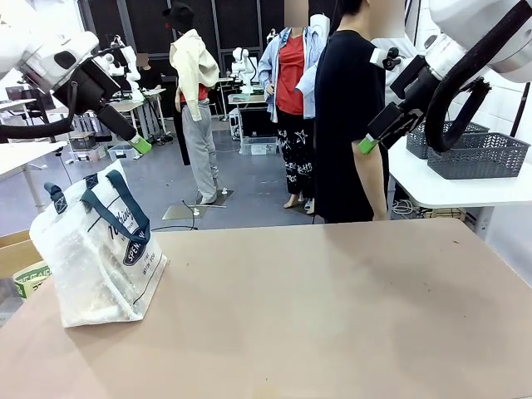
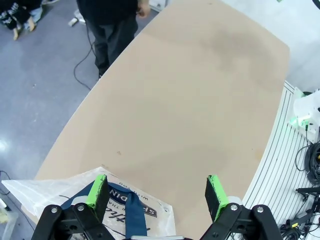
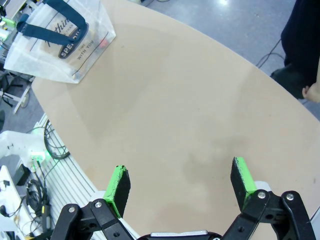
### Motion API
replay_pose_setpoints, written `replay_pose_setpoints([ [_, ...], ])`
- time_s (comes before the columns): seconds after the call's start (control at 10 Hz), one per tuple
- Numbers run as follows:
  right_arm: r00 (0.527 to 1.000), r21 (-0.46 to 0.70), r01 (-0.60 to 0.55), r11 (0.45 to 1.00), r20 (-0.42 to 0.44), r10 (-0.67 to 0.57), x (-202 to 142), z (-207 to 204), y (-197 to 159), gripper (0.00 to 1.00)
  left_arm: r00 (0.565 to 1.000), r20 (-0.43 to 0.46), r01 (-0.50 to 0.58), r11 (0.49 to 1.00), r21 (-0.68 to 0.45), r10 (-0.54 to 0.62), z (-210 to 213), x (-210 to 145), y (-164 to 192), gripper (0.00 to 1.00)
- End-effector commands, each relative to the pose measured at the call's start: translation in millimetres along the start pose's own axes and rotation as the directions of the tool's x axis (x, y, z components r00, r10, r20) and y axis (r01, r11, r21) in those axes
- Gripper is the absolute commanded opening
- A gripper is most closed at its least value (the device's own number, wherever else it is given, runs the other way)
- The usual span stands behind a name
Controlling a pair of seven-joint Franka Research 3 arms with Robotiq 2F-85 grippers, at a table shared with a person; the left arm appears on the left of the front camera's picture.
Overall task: Transfer purchased items from the store into the shopping bag.
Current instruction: Move the Reusable shopping bag to the right side of the table.
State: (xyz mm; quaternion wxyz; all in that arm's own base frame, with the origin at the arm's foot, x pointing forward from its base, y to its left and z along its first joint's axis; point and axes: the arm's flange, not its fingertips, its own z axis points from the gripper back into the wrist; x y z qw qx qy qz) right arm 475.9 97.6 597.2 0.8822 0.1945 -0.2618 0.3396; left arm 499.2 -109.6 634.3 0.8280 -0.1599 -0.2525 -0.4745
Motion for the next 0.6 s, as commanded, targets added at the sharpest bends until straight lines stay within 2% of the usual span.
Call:
replay_pose_setpoints([
  [0.0, 1.0, -0.013, -0.014, 1.0, 0.005, 0.014, -5.9, -2.6, 0.0, 1.0, 1.0, 0.005, 0.005, 1.0, -0.005, -0.005, 0.5, 0.1, -0.3, 1.0],
  [0.5, 1.0, -0.013, -0.014, 1.0, 0.005, 0.014, -5.9, -2.6, 0.0, 1.0, 1.0, 0.005, 0.005, 1.0, -0.005, -0.005, 0.5, 0.1, -0.3, 1.0],
])
